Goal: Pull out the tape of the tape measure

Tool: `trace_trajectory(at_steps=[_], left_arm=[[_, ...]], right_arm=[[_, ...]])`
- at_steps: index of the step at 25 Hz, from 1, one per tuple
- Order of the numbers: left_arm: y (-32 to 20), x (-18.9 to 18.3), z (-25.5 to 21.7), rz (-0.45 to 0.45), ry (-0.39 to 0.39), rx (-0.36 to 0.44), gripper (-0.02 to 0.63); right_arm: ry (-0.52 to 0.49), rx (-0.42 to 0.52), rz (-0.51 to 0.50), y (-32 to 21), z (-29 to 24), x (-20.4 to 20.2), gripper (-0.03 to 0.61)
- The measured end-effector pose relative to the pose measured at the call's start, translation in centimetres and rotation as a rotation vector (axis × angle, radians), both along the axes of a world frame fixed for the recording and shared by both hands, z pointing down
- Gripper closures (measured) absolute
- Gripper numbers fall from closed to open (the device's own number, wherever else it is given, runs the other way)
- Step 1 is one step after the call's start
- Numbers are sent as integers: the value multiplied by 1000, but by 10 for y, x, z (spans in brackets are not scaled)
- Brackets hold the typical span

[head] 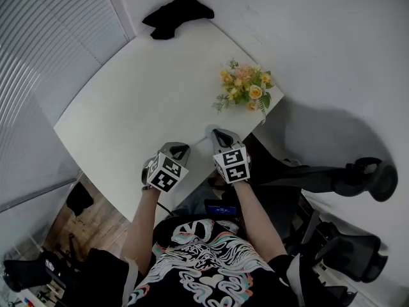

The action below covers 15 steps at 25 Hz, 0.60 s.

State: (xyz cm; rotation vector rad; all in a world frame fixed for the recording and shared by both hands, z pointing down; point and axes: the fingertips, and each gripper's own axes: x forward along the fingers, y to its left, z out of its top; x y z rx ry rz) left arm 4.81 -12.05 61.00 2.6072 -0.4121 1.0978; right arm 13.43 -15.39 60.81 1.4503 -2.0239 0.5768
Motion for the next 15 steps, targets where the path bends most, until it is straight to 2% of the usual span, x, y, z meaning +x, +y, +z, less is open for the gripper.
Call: trace_trajectory(at_steps=[15], left_arm=[[10,-34,-3,-59,-1,0,609]], right_arm=[[13,6,20,-1,0,1,575]])
